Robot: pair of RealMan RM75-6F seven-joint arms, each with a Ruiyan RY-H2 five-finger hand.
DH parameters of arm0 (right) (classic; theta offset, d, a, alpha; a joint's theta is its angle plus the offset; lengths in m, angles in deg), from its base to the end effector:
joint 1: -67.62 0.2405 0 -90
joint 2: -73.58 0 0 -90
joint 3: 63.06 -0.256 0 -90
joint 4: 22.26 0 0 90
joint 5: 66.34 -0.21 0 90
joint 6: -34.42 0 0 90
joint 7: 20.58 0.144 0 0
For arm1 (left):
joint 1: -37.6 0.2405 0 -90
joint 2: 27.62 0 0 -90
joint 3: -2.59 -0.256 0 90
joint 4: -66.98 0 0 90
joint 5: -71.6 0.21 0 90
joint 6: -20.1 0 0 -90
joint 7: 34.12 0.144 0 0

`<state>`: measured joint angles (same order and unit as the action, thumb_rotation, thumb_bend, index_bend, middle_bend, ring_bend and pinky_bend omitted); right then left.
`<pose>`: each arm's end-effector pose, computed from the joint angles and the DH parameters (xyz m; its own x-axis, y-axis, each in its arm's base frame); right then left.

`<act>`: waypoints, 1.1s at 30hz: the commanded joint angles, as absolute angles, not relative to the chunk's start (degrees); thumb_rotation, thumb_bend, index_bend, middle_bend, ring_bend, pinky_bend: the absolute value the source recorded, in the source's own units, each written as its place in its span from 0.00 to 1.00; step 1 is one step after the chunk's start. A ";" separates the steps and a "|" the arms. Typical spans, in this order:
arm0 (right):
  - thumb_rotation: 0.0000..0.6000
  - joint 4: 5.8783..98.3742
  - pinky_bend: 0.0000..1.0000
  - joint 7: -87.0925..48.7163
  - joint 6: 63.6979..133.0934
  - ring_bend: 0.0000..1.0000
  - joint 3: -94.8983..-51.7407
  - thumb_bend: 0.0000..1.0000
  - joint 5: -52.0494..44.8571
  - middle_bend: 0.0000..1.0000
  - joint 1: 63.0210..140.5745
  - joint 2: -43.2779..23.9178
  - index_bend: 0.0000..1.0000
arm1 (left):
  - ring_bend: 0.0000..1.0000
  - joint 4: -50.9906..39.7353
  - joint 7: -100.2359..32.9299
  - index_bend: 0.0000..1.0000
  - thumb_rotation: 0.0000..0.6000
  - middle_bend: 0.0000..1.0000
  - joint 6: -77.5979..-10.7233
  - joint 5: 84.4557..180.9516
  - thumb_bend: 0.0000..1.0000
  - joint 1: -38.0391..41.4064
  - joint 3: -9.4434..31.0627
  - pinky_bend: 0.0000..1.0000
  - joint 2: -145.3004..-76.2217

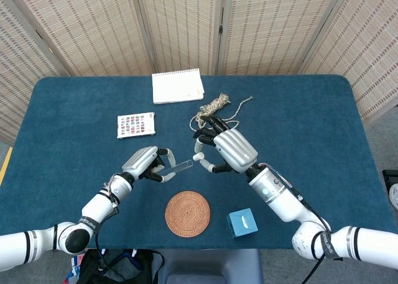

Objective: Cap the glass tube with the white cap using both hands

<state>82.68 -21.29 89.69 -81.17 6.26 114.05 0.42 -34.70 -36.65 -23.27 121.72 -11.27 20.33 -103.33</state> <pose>-0.0467 -0.3362 0.0714 0.1434 -0.2644 0.9537 -0.8223 -0.5681 -0.0339 -0.0799 0.3501 0.0294 -0.0374 0.5444 0.8380 0.9584 -0.2180 0.1844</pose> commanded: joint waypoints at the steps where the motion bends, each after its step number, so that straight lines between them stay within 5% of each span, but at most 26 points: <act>1: 1.00 82.65 0.00 -21.28 89.78 0.00 -80.99 0.46 6.38 0.29 114.15 0.29 0.71 | 0.99 -34.60 -36.68 0.57 1.00 1.00 -23.49 121.83 0.31 -11.44 20.15 1.00 -103.53; 33: 1.00 83.11 0.00 -19.50 89.40 0.00 -78.35 0.46 8.09 0.30 114.36 0.34 0.71 | 0.99 -34.99 -36.39 0.57 1.00 1.00 -24.12 120.89 0.31 -13.43 17.98 1.00 -104.15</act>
